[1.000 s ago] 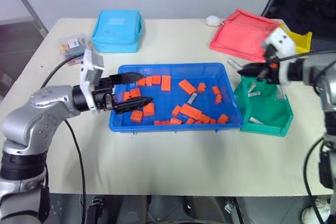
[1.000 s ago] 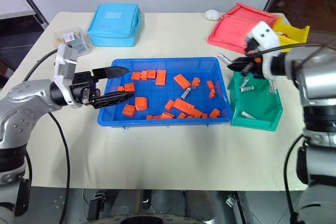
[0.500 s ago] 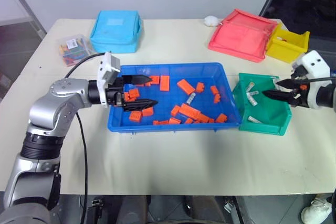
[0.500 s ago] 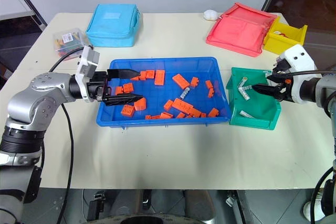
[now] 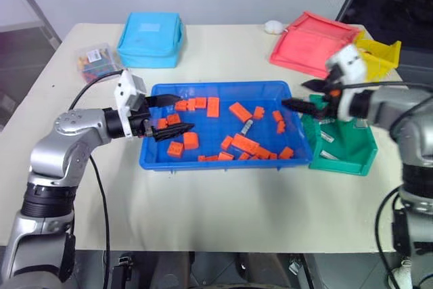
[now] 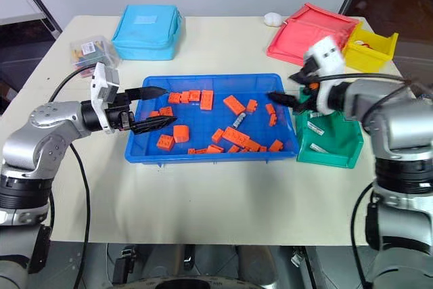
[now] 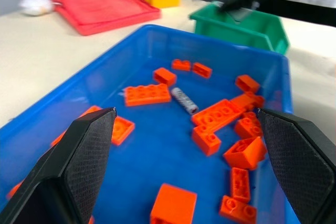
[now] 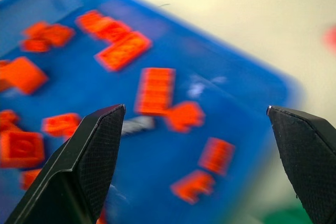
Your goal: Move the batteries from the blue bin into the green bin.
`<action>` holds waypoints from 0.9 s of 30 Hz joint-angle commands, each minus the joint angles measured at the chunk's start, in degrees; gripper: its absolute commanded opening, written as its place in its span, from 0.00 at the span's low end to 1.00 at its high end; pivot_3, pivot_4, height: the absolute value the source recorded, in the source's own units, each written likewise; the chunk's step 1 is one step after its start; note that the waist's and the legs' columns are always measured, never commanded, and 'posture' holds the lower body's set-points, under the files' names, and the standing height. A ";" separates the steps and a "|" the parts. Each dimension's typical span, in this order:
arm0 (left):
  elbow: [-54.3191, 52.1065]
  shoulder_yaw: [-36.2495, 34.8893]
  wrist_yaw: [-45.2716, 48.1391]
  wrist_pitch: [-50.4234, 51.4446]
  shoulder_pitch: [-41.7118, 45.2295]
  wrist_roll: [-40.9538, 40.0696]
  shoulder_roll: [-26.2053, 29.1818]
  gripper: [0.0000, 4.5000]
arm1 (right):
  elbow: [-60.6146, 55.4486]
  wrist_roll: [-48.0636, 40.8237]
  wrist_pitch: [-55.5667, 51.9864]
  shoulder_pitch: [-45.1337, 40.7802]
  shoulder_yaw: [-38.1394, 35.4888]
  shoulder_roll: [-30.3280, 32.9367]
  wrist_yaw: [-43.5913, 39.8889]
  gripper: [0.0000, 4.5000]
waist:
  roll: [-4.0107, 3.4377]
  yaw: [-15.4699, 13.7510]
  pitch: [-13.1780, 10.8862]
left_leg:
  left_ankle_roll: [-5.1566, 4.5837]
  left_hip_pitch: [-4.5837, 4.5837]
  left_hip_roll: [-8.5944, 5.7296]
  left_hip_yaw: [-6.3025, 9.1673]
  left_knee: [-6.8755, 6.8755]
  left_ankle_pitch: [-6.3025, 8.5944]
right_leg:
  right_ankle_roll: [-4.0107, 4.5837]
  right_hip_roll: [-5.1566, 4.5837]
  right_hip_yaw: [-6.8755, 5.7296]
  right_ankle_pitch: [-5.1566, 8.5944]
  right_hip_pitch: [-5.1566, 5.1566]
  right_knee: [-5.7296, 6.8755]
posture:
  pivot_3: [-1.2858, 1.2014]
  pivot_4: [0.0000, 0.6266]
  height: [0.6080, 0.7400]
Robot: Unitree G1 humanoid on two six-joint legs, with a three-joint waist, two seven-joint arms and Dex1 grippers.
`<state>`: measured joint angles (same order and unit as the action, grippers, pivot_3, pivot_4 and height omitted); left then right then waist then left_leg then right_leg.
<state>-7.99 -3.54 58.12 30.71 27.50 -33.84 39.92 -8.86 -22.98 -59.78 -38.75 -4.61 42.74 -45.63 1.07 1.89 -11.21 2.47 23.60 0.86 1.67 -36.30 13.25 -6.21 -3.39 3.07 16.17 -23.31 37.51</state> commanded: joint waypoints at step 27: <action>-15.16 -8.31 -12.12 6.10 -8.96 -6.19 0.33 1.00 | 20.86 10.83 19.23 -1.98 18.18 -7.58 -6.75 0.99 | 0.08 -0.88 0.05 | 0.00 -0.07 -0.02 0.00 -0.10 0.00 | 0.00 -0.01 -0.04 0.00 0.13 -0.01 | 0.52 0.24 1.00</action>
<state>-21.11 -10.17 46.40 37.18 18.33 -39.30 40.04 12.59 -12.85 -40.87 -41.02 13.01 35.64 -52.23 1.15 1.01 -11.16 2.47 23.53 0.85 1.68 -36.40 13.26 -6.21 -3.40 3.03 16.16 -23.18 37.50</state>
